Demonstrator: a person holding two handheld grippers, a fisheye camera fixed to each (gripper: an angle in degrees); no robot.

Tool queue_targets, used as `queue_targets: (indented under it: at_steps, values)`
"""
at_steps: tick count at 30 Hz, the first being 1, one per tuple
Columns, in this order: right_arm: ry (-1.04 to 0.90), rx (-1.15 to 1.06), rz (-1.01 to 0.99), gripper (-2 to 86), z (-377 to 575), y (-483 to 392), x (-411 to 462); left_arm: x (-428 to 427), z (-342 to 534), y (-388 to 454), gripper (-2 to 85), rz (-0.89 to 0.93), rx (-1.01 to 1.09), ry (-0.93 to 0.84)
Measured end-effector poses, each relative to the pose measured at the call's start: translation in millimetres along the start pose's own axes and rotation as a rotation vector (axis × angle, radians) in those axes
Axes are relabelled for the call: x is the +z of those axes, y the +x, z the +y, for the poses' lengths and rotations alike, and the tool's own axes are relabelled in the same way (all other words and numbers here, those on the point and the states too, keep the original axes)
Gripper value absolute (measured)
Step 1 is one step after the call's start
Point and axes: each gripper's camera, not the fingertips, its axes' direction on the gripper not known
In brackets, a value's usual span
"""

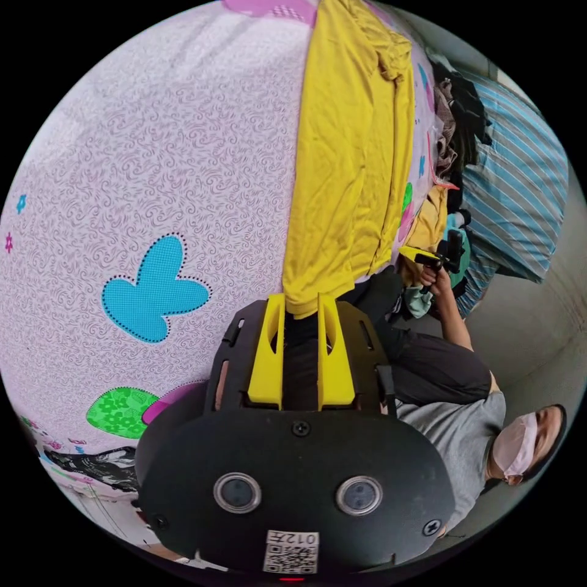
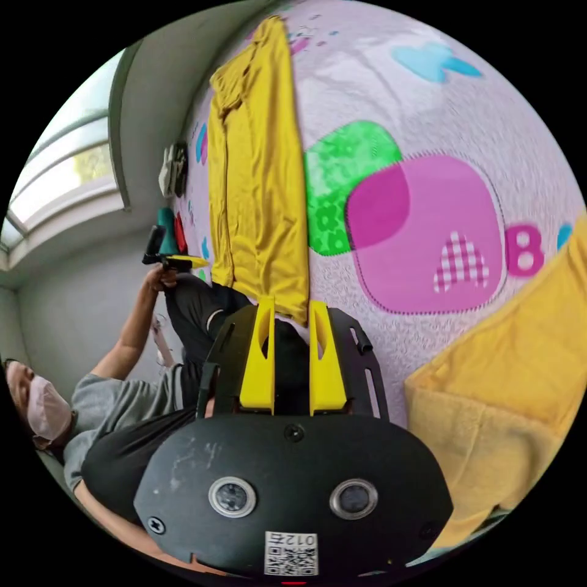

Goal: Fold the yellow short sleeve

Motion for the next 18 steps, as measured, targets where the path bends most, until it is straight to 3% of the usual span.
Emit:
queue_targets:
  at_steps: [11, 18]
  values:
    - [-0.037, 0.055, -0.145, 8.8, 31, 24, -2, 6, 14, -18, 9.7, 0.028, 0.03, -0.104]
    - [-0.032, 0.026, -0.154, 8.0, 55, 14, -5, 5, 38, -32, 5.1, -0.003, 0.026, -0.147]
